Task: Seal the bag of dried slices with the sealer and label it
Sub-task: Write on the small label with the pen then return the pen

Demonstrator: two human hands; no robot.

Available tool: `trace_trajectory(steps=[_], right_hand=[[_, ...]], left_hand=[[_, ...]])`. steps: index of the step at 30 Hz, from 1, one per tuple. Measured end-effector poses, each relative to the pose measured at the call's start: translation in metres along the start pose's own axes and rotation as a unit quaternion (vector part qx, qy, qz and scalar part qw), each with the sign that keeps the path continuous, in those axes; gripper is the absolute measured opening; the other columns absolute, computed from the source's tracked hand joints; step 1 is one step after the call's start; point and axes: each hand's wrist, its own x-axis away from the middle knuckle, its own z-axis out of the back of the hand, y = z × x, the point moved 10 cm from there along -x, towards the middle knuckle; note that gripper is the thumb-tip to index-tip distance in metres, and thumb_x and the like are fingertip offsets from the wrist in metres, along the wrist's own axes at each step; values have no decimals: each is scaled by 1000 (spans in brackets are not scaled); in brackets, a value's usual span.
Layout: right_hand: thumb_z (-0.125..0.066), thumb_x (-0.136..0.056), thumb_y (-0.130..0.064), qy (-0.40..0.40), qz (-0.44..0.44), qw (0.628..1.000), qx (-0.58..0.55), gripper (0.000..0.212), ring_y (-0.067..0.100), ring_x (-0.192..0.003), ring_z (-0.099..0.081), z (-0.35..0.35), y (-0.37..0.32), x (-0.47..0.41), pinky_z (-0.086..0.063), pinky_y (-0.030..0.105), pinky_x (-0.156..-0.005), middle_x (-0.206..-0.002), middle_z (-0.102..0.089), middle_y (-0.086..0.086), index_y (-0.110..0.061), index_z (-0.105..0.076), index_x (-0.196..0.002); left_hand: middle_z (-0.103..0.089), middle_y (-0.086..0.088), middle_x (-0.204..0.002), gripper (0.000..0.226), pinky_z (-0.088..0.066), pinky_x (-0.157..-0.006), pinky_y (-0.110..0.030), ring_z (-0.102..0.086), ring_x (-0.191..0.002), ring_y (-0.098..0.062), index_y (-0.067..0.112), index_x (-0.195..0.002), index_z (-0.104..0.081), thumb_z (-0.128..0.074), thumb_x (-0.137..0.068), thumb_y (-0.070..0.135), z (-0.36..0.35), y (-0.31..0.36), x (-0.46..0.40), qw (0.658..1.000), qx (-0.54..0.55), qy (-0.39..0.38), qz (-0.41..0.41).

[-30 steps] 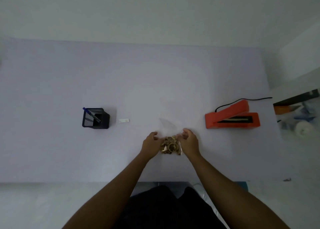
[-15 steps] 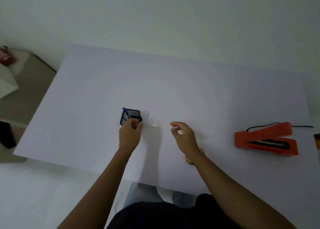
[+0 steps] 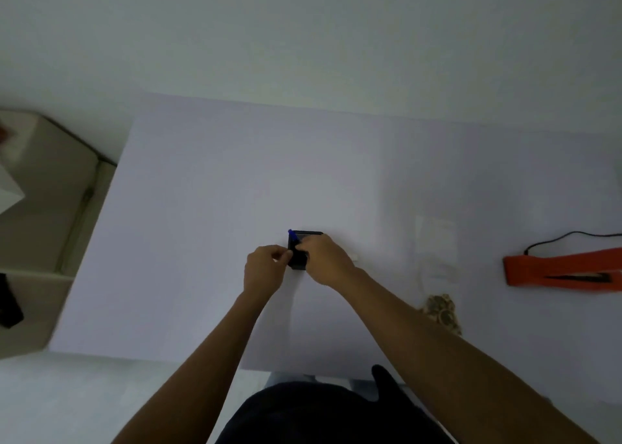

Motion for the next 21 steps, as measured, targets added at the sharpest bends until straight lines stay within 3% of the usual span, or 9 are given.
trace_trajectory(steps=[3,6,8,10,12,14,17,19,21], right_hand=[[-62,-91,-14,-31,-23,999,28,32,29,-99,-62,-10,4,-8,-56,41,-84,-124,-58,12,-21,-67,-122],[-60,-93,-9,-41,-17,999,16,39,32,-111,-59,-9,5,-5,-53,40,-91,-130,-56,13,-19,-63,-131],[-55,-93,2,11,4,998,-58,42,31,-119,-57,9,1,4,-50,36,-100,-136,-59,14,-13,-65,-131],[-48,-93,11,102,10,981,-165,44,19,-113,-61,39,3,22,-46,20,-98,-131,-63,9,-10,-69,-125],[-50,-92,12,187,18,945,-269,45,1,-91,-60,67,8,47,-45,12,-88,-116,-68,-6,-14,-72,-121],[-59,-89,10,237,-6,893,-383,47,4,-71,-51,79,28,67,-47,17,-76,-105,-71,-14,-22,-71,-122],[-65,-90,2,249,-67,795,-550,36,17,-79,-59,72,53,85,-47,33,-67,-99,-73,-2,-25,-70,-114],[-68,-93,-12,240,-107,769,-582,7,15,-68,-58,63,60,91,-38,29,-58,-76,-67,0,-19,-70,-95],[-65,-95,-35,228,-136,742,-615,28,14,-51,-38,49,61,92,-28,24,-48,-57,-50,2,-14,-63,-75]], left_hand=[[-77,1,-90,19,-51,-70,-22,-68,-78,-12,16,-100,-79,-67,-92,28,-4,2,-4,1000,-1,-22,-11],[-77,-2,-82,17,-45,-59,-17,-65,-65,-10,13,-96,-80,-67,-91,23,-4,6,-7,1000,6,-26,-14],[-75,-3,-77,17,-39,-53,-17,-59,-56,-8,12,-94,-80,-67,-91,21,-3,8,-8,1000,2,-24,-16],[-73,-2,-74,18,-37,-51,-18,-55,-52,-6,13,-94,-80,-66,-92,23,0,7,-9,1000,-3,-16,-7],[-71,0,-71,20,-39,-51,-20,-57,-54,-9,15,-94,-80,-65,-92,28,5,6,-10,1000,-16,-11,9],[-72,-1,-76,25,-46,-58,-24,-65,-66,-17,14,-94,-78,-62,-93,33,11,8,-10,999,-47,-10,16],[-73,-1,-99,31,-46,-72,-26,-66,-86,-17,13,-111,-71,-60,-95,37,23,22,-7,998,-56,15,-11],[-71,3,-98,27,-48,-71,-25,-61,-79,-10,16,-110,-69,-60,-96,37,27,42,-3,997,-24,12,-67],[-69,6,-91,23,-52,-71,-22,-59,-73,-5,18,-106,-69,-60,-96,36,21,68,7,990,27,-40,-132]])
